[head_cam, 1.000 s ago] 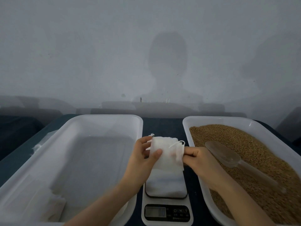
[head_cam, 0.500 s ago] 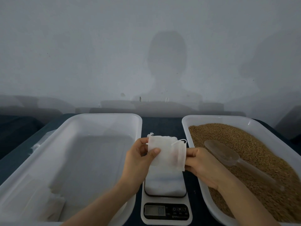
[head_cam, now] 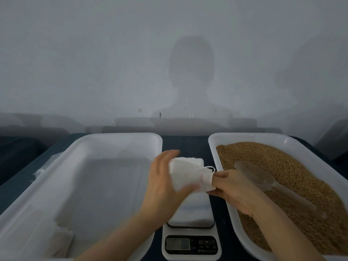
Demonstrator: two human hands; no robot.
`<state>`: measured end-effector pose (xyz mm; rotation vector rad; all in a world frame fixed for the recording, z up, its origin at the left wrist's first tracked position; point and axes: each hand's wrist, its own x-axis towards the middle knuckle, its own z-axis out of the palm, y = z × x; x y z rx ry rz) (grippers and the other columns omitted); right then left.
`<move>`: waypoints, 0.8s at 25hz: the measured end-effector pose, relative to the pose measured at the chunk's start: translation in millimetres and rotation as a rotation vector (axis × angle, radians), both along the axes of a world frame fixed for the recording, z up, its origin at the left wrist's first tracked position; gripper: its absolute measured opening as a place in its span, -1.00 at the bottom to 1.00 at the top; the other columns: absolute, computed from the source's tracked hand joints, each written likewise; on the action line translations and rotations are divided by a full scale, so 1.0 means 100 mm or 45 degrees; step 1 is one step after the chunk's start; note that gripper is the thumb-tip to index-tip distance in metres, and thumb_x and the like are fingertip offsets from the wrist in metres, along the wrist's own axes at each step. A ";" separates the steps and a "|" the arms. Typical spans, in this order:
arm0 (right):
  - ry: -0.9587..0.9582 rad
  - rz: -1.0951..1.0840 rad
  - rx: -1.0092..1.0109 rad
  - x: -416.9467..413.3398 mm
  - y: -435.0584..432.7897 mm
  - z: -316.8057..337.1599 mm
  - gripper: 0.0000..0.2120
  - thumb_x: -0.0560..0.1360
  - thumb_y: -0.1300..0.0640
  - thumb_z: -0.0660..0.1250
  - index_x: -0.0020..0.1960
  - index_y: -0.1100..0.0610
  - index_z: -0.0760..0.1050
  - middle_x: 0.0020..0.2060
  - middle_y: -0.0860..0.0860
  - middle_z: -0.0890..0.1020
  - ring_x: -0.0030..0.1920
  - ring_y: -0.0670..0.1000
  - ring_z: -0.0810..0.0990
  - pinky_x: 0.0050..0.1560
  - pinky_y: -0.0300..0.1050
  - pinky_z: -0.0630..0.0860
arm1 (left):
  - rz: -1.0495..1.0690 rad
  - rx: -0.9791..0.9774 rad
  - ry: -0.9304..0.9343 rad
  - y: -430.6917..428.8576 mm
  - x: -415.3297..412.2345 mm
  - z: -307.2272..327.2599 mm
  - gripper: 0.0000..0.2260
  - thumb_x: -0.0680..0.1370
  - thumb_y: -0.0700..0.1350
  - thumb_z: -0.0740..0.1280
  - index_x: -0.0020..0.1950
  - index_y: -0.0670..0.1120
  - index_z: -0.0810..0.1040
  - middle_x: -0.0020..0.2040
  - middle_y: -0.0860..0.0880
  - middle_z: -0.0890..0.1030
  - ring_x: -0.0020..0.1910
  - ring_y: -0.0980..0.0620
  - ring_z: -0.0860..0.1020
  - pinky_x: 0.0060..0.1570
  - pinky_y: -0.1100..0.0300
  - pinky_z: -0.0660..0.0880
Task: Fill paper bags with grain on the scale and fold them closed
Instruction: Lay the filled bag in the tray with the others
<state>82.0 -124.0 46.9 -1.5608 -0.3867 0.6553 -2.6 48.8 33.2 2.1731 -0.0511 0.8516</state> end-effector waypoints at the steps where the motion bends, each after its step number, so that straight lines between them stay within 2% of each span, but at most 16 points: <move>1: -0.018 0.013 -0.029 0.00 -0.01 -0.01 -0.59 0.14 -0.13 0.52 -0.15 0.14 0.70 -0.09 0.05 0.71 -0.01 -0.02 0.67 0.01 -0.18 0.58 | -0.053 0.399 -0.039 -0.03 0.02 -0.02 -0.30 0.33 0.18 0.47 0.38 0.15 0.23 0.39 0.10 0.32 0.42 0.18 0.24 0.40 0.21 0.22; 2: -0.018 0.019 -0.053 -0.01 -0.01 -0.01 -0.65 0.20 -0.09 0.52 -0.15 0.14 0.70 -0.09 0.05 0.71 -0.01 -0.03 0.67 0.00 -0.17 0.58 | -0.108 0.688 -0.004 -0.08 0.05 -0.02 -0.22 0.33 0.25 0.43 0.45 0.09 0.18 0.46 0.03 0.27 0.49 0.07 0.13 0.44 0.07 0.12; 3: -0.013 0.016 -0.067 -0.01 -0.01 -0.02 -0.75 0.29 -0.02 0.51 -0.15 0.13 0.70 -0.09 0.05 0.70 -0.02 -0.04 0.66 -0.01 -0.18 0.58 | -0.148 0.816 0.093 -0.12 0.09 0.01 -0.19 0.35 0.27 0.42 0.49 0.06 0.15 0.49 0.01 0.26 0.52 0.02 0.07 0.46 0.00 0.05; 4: -0.011 0.008 -0.078 -0.01 -0.01 -0.01 -0.86 0.37 0.06 0.48 -0.15 0.12 0.70 -0.09 0.04 0.70 -0.02 -0.04 0.66 -0.03 -0.18 0.59 | -0.164 0.839 0.174 -0.15 0.13 0.02 -0.21 0.38 0.25 0.41 0.50 0.04 0.16 0.48 0.02 0.28 0.52 0.02 0.09 0.48 -0.03 0.03; 6: -0.042 -0.024 -0.121 -0.01 -0.01 -0.01 -0.88 0.44 0.11 0.40 -0.16 0.12 0.70 -0.12 0.05 0.70 -0.03 -0.03 0.67 0.01 -0.13 0.60 | -0.153 0.807 0.185 -0.16 0.20 -0.01 -0.34 0.44 0.21 0.39 0.46 0.03 0.29 0.40 0.05 0.40 0.46 0.03 0.25 0.46 0.03 0.05; 8: -0.093 -0.091 -0.195 -0.02 -0.01 -0.02 -0.82 0.46 0.07 0.38 -0.16 0.15 0.69 -0.16 0.05 0.71 -0.05 -0.02 0.67 0.06 -0.06 0.59 | -0.161 0.683 0.226 -0.13 0.22 -0.07 -0.45 0.46 0.19 0.38 0.39 0.05 0.36 0.32 0.10 0.46 0.35 0.10 0.35 0.39 0.18 0.09; 11: -0.201 -0.119 -0.261 -0.06 0.02 0.00 -0.81 0.49 -0.01 0.35 -0.15 0.04 0.70 -0.16 -0.08 0.71 -0.06 -0.13 0.66 0.05 -0.17 0.59 | -0.231 0.418 0.468 -0.12 0.21 -0.18 -0.51 0.46 0.13 0.41 0.33 0.13 0.32 0.25 0.21 0.44 0.18 0.22 0.40 0.22 0.39 0.22; 13: -0.244 -0.139 -0.281 -0.08 0.04 0.02 -0.81 0.51 0.00 0.33 -0.14 0.01 0.69 -0.15 -0.12 0.70 -0.07 -0.17 0.65 0.01 -0.20 0.59 | -0.258 0.216 0.632 -0.12 0.22 -0.19 -0.55 0.45 0.08 0.44 0.23 0.19 0.29 0.11 0.27 0.41 -0.02 0.27 0.44 -0.07 0.53 0.36; 15: -0.326 -0.215 -0.301 -0.05 -0.02 0.08 -0.86 0.50 -0.01 0.32 -0.11 -0.05 0.66 -0.15 -0.15 0.69 -0.10 -0.19 0.64 -0.05 -0.23 0.59 | -0.264 0.060 0.704 -0.09 0.25 -0.18 -0.55 0.42 0.06 0.47 0.13 0.24 0.26 0.01 0.29 0.39 -0.09 0.29 0.45 -0.26 0.54 0.38; 18: -0.702 -0.463 -0.594 0.18 -0.44 0.19 -0.88 0.49 -0.04 0.31 0.01 -0.16 0.56 -0.12 -0.24 0.64 -0.13 -0.26 0.57 -0.07 -0.27 0.51 | -0.338 -0.073 0.800 -0.03 0.26 -0.16 -0.51 0.40 0.05 0.50 0.14 0.26 0.25 0.07 0.26 0.41 0.00 0.25 0.46 -0.19 0.48 0.38; 20: -0.883 -0.591 -0.981 0.39 -0.90 0.20 -0.76 0.49 -0.01 0.33 0.16 -0.08 0.53 0.07 -0.16 0.61 -0.03 -0.17 0.55 0.02 -0.20 0.48 | -0.387 -0.106 0.842 -0.01 0.25 -0.16 -0.48 0.39 0.04 0.50 0.18 0.25 0.25 0.13 0.22 0.42 0.07 0.19 0.46 -0.04 0.39 0.42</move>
